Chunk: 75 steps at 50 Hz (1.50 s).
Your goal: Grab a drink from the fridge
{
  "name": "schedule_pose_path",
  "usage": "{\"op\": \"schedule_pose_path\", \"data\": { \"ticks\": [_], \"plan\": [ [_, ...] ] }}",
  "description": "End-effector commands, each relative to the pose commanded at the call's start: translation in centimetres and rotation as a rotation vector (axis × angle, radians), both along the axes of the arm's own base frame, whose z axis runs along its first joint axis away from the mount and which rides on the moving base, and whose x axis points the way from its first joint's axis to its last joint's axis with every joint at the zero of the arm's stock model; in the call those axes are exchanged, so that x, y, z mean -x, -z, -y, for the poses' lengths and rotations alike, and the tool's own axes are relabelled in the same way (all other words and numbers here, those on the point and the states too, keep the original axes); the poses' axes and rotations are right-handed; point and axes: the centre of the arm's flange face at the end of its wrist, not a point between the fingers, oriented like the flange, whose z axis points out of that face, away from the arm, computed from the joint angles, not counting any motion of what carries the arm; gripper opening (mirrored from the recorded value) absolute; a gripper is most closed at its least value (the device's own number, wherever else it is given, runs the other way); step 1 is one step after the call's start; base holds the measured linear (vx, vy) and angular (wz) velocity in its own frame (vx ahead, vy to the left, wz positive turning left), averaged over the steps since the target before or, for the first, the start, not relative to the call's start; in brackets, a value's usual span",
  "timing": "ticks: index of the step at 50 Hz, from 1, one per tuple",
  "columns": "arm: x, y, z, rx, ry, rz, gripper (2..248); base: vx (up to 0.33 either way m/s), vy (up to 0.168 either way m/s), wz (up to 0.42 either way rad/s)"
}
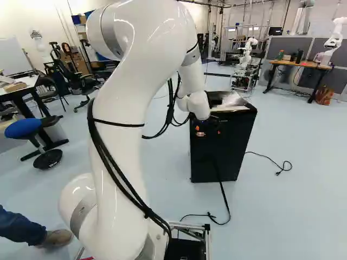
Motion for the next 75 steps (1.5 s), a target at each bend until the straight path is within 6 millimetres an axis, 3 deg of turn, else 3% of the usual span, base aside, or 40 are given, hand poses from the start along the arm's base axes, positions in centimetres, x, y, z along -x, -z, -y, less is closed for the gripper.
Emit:
{"op": "schedule_pose_path", "data": {
  "ticks": [24, 48, 75],
  "plan": [
    [4.4, -0.3, -0.1, -0.013, 0.032, -0.027, 247, 0.0, 0.0, 0.0],
    [9.4, -3.3, -1.7, -0.004, 0.049, -0.009, 247, 0.0, 0.0, 0.0],
    [10.1, -7.3, -5.1, 0.057, -0.014, 0.162, 247, 0.0, 0.0, 0.0]
  ]
}}
